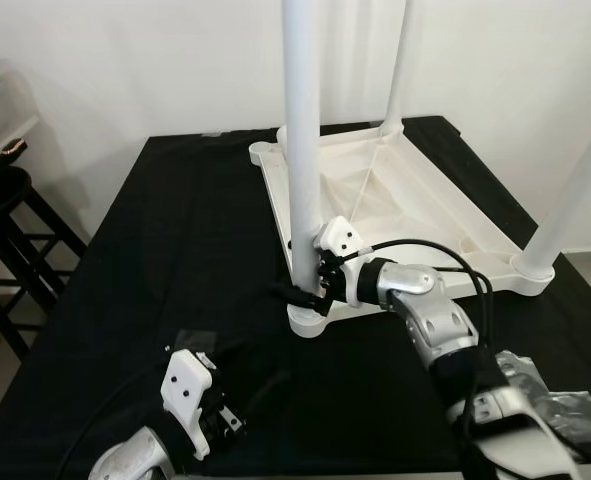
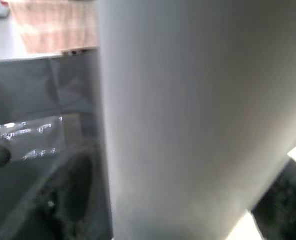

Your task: Building children table

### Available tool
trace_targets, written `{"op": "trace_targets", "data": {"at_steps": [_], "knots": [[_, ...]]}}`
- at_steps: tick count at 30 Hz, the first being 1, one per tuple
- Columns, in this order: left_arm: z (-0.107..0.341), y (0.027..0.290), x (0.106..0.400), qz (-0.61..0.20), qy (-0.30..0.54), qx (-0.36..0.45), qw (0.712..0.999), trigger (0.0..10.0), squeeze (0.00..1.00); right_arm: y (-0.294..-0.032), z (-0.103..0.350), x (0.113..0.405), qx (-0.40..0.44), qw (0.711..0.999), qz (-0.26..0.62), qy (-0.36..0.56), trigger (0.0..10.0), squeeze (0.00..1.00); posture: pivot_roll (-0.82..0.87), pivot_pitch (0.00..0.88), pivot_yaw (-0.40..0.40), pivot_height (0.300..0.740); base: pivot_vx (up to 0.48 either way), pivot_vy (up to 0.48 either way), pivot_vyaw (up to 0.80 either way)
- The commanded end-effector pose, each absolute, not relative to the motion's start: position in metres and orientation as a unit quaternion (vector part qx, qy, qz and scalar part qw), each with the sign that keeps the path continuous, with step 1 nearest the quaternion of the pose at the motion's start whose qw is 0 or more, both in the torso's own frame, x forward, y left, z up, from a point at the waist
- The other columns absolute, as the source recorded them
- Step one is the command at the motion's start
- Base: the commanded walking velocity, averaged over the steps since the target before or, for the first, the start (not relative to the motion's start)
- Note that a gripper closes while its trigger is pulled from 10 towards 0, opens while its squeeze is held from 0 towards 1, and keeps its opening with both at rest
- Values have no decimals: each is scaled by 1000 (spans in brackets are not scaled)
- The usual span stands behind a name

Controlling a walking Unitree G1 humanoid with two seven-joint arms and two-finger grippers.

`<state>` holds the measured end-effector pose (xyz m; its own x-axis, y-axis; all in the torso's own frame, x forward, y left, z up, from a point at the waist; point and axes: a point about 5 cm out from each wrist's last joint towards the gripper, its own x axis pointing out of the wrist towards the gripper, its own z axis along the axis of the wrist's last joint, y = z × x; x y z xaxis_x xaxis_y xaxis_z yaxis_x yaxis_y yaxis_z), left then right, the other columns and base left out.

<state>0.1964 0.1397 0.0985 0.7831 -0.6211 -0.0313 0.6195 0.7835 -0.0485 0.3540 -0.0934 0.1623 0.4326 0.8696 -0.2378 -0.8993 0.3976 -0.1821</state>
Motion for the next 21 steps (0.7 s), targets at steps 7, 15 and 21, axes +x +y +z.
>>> {"op": "trace_targets", "data": {"at_steps": [7,15,21], "knots": [[96,142,194,-325,29,-14,945,10000,0,-91,167,365,-109,832,542,52,0,0,-40,29,31,740,0,0,0],[96,142,193,-326,31,-16,945,10000,0,-97,163,363,-101,827,550,52,0,0,-48,35,33,740,0,0,0],[97,142,190,-326,31,-18,945,10000,0,-110,136,361,-103,939,322,66,0,0,-59,57,24,740,0,0,0]]}}
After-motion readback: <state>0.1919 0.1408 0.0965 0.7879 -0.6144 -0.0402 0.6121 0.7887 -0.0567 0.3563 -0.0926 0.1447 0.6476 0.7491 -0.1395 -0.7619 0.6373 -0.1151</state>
